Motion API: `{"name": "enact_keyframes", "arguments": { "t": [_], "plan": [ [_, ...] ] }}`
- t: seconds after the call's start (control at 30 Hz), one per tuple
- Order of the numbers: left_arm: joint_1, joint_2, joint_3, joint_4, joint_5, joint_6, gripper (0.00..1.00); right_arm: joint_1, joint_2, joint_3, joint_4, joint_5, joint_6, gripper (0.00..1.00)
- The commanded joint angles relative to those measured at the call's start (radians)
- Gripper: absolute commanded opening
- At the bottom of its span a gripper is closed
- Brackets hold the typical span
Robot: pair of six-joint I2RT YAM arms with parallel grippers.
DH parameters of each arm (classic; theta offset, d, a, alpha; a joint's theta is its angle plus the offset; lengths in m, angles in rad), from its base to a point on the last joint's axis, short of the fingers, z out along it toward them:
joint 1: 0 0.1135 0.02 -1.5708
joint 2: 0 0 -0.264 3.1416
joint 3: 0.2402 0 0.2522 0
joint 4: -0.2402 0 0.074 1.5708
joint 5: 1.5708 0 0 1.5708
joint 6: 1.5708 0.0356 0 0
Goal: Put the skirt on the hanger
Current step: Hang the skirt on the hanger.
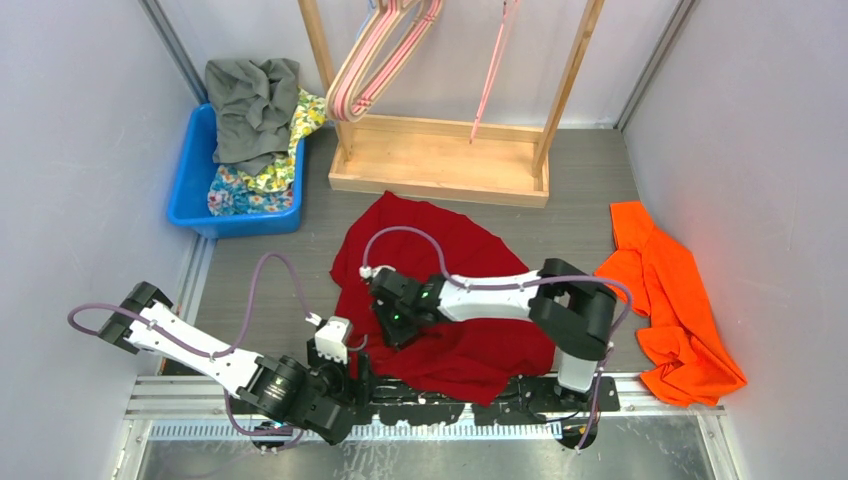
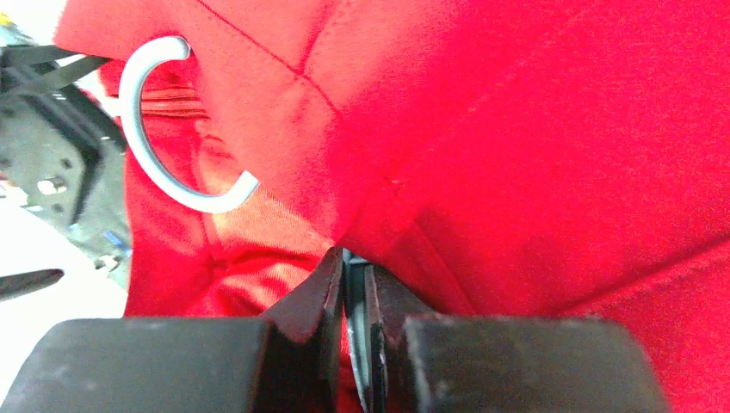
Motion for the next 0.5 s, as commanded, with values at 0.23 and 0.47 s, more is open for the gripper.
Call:
{"name": "enact_keyframes", "arguments": {
  "t": [0.23,0.47],
  "plan": [
    [-0.012,0.003,0.011,0.005,-0.070,-0.001,0.79,-0.234,-0.313,-0.168,0.195,-0.368,0.101,0.01],
    [-0.014,0.020,0.036,-0.010,-0.095,0.002,0.79,-0.331,-0.404,-0.259,0.320,-0.508,0.184,0.01]
  ]
}}
